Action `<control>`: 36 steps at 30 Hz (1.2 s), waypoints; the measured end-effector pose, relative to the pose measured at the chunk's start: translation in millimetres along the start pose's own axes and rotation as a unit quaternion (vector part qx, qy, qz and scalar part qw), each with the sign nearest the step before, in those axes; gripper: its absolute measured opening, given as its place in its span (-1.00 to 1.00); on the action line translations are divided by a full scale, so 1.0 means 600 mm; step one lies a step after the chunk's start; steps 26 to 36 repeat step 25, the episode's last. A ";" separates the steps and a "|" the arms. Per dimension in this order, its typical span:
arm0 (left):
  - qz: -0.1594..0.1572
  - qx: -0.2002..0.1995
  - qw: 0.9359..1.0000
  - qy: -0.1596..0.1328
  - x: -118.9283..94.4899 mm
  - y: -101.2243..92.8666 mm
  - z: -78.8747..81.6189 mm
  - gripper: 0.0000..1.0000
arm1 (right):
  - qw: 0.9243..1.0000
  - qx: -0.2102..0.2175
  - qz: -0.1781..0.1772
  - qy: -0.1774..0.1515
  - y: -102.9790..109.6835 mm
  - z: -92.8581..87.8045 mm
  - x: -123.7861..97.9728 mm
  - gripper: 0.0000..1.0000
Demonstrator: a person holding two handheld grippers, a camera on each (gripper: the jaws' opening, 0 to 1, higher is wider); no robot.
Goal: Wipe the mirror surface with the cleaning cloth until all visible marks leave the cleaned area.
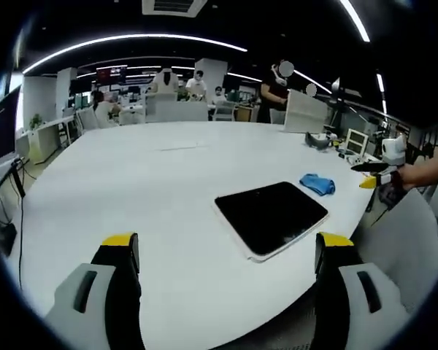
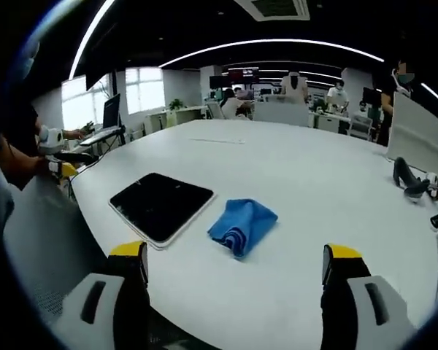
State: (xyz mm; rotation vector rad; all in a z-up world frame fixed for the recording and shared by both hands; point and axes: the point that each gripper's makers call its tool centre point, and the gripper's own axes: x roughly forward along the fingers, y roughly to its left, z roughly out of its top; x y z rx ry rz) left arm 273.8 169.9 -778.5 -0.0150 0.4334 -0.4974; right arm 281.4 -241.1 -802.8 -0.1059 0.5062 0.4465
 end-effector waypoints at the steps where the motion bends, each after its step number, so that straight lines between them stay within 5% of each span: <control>1: 0.002 0.000 1.000 0.004 0.000 0.002 -0.005 0.98 | 1.000 0.002 -0.001 -0.002 -0.001 0.001 0.001 0.97; 7: 0.005 0.035 0.999 0.018 0.001 0.003 -0.012 0.98 | 1.000 0.016 -0.016 0.015 0.002 -0.009 0.007 0.97; 36: 0.011 0.012 1.000 0.016 0.000 0.020 -0.016 0.98 | 0.999 0.009 -0.025 0.020 -0.008 -0.002 0.002 0.92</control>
